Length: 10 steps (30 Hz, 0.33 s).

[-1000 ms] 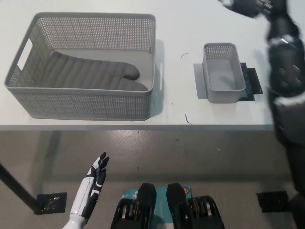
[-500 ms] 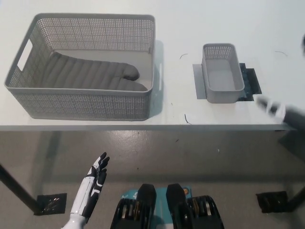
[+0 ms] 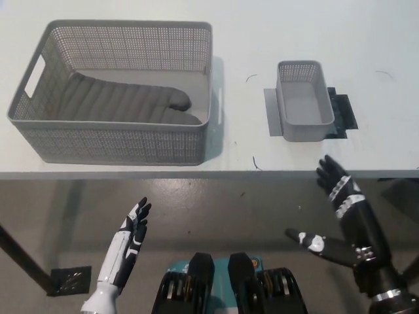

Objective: Usethe right hand to pick up a oven gloves on top of a leveled container and place it into another larger container on the left side

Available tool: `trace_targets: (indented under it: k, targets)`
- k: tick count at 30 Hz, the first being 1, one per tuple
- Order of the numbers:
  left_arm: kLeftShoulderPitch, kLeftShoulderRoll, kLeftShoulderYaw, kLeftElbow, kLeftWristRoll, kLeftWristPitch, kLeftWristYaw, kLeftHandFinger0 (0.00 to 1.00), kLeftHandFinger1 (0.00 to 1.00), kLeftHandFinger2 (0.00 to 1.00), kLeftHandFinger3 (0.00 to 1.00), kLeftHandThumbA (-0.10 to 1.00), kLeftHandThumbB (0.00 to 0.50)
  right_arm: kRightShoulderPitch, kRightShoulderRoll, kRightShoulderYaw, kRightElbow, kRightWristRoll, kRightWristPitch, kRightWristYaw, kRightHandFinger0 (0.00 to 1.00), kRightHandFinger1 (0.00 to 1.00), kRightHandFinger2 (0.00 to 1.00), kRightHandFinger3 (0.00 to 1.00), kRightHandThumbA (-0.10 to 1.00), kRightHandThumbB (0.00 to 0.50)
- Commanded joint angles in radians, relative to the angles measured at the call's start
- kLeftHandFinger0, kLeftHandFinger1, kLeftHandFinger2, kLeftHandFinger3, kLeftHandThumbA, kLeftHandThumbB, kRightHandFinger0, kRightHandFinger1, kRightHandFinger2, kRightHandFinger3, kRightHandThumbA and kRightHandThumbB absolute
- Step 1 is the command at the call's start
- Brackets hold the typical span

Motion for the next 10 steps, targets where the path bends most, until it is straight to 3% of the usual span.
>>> trace_targets:
  k: [1, 10]
  targets:
    - [-0.014, 0.01, 0.01, -0.025, -0.009, -0.035, 0.01, 1.0, 1.0, 1.0, 1.0, 1.0, 0.173, -0.006, 0.032, -0.031, 0.066, 0.054, -0.044, 0.019, 1.0, 1.0, 1.0, 1.0, 1.0, 0.211]
    - [0.008, 0.007, 0.01, -0.04, -0.023, -0.034, 0.005, 1.0, 1.0, 1.0, 1.0, 1.0, 0.167, -0.014, 0.039, -0.036, 0.142, 0.026, -0.061, 0.041, 1.0, 1.0, 1.0, 1.0, 1.0, 0.186]
